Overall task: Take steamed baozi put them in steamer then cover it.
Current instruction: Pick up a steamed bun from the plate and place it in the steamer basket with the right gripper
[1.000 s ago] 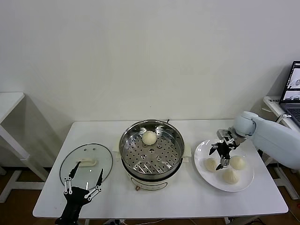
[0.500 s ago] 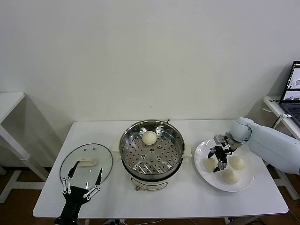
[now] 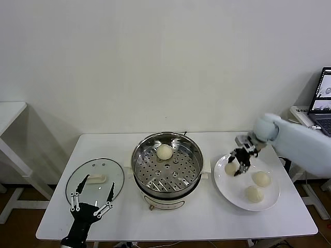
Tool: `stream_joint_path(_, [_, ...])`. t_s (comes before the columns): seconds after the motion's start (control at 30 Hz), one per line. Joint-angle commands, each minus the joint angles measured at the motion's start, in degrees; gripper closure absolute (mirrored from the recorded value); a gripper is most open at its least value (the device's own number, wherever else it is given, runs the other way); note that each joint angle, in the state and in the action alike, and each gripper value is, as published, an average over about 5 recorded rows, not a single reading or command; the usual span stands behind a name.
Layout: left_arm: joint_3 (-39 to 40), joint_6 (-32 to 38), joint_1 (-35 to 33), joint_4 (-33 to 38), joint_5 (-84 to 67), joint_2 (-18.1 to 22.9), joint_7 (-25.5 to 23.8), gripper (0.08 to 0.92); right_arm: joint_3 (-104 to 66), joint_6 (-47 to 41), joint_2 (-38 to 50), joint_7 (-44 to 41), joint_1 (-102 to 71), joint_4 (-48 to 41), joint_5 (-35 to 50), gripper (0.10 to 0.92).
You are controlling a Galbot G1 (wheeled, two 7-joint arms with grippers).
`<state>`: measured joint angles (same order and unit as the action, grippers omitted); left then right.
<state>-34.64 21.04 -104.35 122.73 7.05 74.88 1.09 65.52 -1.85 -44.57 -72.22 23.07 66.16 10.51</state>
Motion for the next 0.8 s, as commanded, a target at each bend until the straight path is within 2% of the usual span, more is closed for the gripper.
stream_joint_path(0.03, [0.22, -0.19, 0.2, 0.48, -0.18, -0.35, 0.11, 0.177, 8.14, 0.24, -6.56, -6.97, 19.2, 1.65, 7.95, 0.383])
stream_joint_path(0.23, [0.24, -0.43, 0.23, 0.75, -0.58, -0.76, 0.17, 0.177, 12.67, -2.13, -15.2, -5.89, 25.56, 4.03, 15.89, 0.389])
stream_joint_path(0.47, [0.49, -0.61, 0.83, 0.36, -0.54, -0.67, 0.24, 0.177, 17.15, -6.49, -22.63, 0.41, 25.81, 9.12, 23.29, 0.374])
stream_joint_path(0.8, [0.92, -1.26, 1.98, -0.33, -0.54, -0.52, 0.56, 0.177, 20.48, -11.21, -30.17, 9.42, 21.82, 10.9, 25.75, 0.374])
